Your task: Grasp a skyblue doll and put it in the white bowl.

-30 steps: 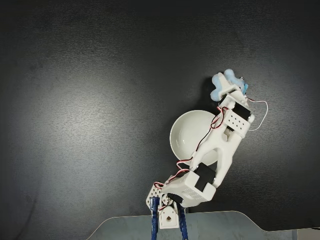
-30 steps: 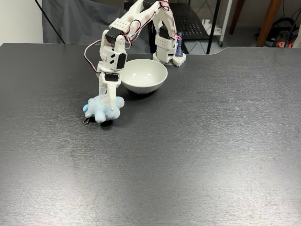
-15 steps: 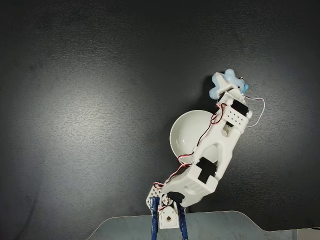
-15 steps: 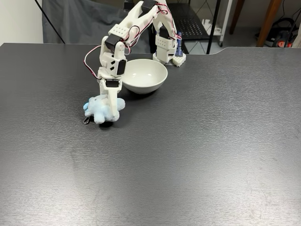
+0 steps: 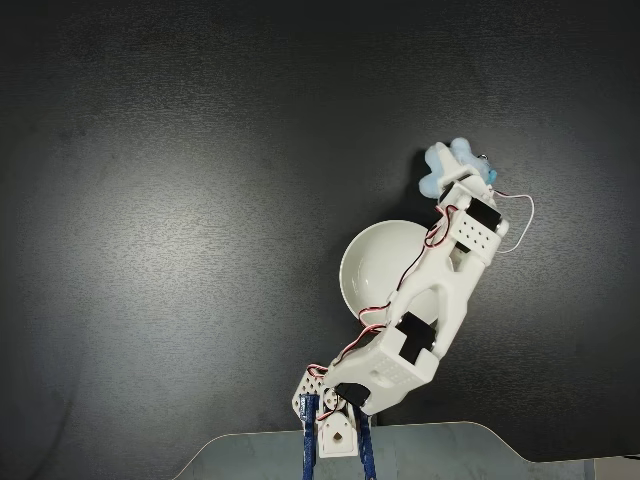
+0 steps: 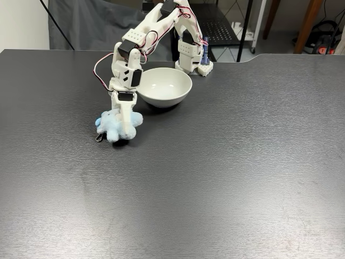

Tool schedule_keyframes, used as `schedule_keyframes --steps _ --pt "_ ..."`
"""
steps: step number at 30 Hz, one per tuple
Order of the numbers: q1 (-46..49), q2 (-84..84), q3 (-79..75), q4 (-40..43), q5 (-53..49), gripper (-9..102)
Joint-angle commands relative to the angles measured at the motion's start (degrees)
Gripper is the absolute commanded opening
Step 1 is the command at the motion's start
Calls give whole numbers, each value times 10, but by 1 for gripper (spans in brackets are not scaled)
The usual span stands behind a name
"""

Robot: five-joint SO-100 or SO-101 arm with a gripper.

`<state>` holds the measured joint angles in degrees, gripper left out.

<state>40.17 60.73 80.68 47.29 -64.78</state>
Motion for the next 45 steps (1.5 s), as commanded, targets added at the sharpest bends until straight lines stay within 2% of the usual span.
schedule_keyframes --steps 1,3,7,11,15,19,26,29,33,39,45 --pt "19 15 -41 -10 5 41" --pt "25 15 -41 -10 5 29" --pt "25 15 -41 -10 5 -3" --pt "25 15 -40 -10 5 2" --pt "25 23 -42 -11 6 -2" --pt "25 69 -61 -10 25 -1" --pt "18 169 -120 2 263 -1" --pt "18 213 -140 16 330 -1" --pt "17 270 -148 117 345 -1" --pt "12 368 -139 349 344 -1" --pt "-53 445 -137 512 343 -1"
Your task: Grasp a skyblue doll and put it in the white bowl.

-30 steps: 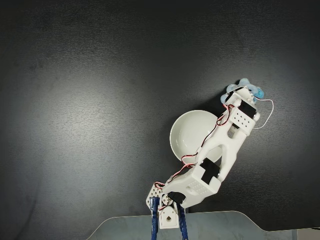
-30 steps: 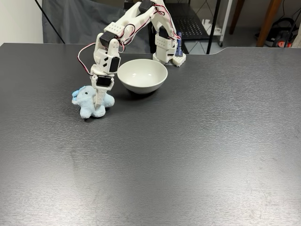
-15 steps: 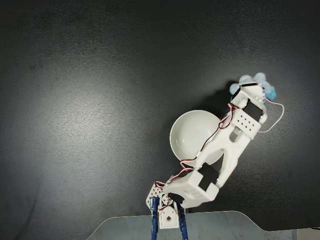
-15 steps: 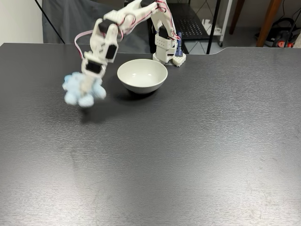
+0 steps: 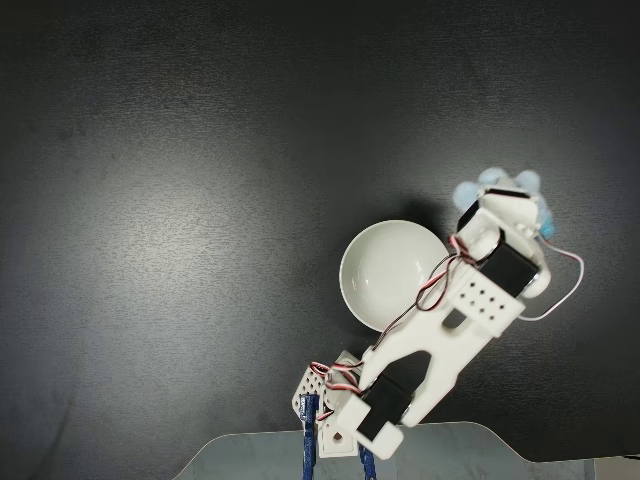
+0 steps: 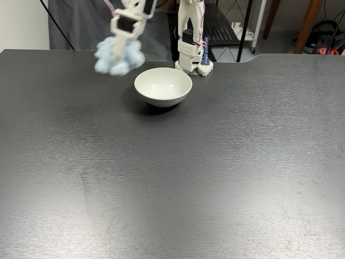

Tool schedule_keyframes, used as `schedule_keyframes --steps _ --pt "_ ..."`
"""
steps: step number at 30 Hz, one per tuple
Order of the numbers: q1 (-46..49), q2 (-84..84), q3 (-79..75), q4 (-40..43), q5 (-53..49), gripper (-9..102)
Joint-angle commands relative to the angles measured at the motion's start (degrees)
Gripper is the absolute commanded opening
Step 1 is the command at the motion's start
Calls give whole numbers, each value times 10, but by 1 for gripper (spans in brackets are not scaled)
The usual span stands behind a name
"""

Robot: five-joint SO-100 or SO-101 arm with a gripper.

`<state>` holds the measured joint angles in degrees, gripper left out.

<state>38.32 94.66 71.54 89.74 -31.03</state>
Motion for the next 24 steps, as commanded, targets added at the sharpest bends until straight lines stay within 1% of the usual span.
schedule_keyframes --steps 1,4,7,11,15,20,24 --pt "-49 124 -46 102 7 -1" --pt "-99 179 -25 113 6 -1" --pt "-138 236 30 113 4 -1" --pt "-139 305 117 113 10 -1" --pt "-138 369 165 113 10 -1" --pt "-137 376 214 113 11 -1" --pt "-137 376 297 112 5 -1"
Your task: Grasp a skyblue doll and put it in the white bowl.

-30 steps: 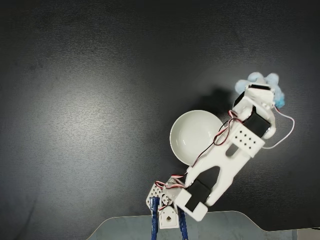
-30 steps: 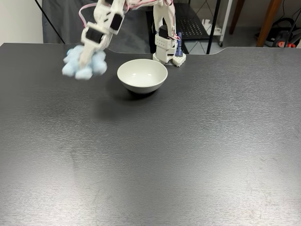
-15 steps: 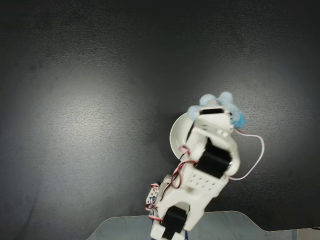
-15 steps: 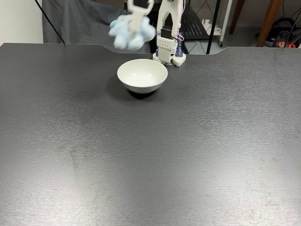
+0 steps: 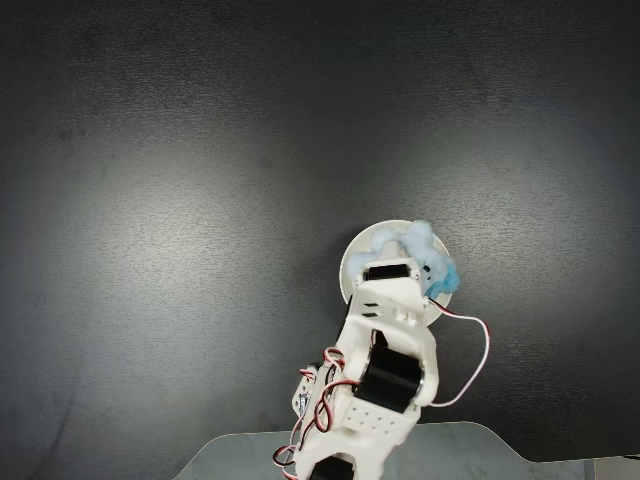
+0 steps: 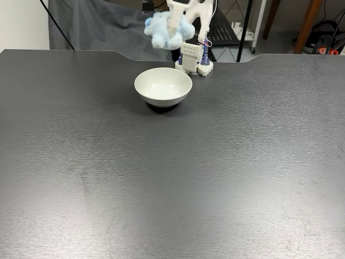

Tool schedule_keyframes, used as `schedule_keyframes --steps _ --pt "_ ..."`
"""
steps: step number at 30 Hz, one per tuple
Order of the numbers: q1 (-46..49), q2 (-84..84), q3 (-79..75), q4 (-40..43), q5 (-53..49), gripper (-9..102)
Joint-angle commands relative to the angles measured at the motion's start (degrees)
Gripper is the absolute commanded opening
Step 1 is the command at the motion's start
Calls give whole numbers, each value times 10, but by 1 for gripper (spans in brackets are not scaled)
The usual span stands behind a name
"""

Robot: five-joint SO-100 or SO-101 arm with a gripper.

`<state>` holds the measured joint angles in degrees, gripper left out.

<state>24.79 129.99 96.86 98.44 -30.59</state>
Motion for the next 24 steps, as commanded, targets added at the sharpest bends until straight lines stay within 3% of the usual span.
schedule_keyframes --steps 1,6,13,24 --pt "-2 23 64 24 1 -1" --pt "-2 24 135 11 6 -1" --pt "-1 22 188 -83 6 -1" --pt "83 16 220 -89 7 -1"
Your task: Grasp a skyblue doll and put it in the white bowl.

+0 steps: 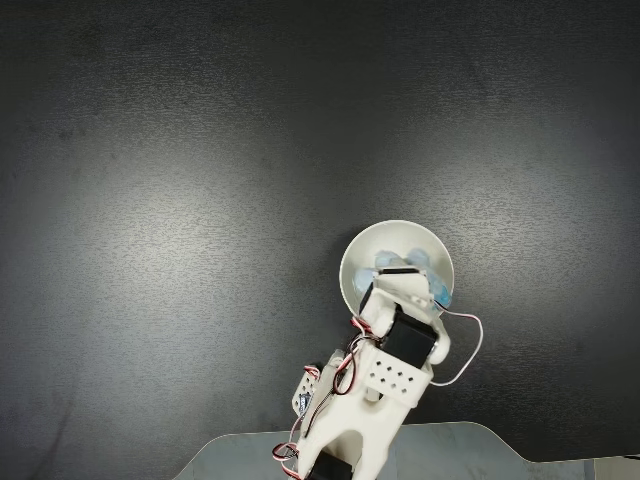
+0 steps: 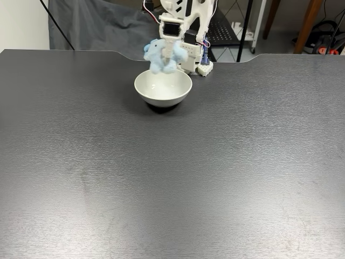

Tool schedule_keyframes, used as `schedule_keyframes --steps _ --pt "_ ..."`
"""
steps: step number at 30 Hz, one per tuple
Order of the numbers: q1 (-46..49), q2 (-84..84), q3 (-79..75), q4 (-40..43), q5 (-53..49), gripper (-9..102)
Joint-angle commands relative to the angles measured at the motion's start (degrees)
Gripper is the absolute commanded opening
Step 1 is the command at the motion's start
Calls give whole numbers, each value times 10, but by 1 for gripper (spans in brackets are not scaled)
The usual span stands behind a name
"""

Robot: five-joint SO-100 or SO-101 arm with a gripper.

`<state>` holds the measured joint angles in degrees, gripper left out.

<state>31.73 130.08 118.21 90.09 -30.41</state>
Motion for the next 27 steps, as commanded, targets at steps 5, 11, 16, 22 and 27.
schedule_keyframes --steps 5,11,16,22,27 --pt "30 14 37 -5 5 -1" --pt "33 14 37 -6 4 -1" --pt "30 13 38 -6 -4 0" --pt "28 13 38 -5 -4 7" --pt "28 12 39 -4 -4 20"
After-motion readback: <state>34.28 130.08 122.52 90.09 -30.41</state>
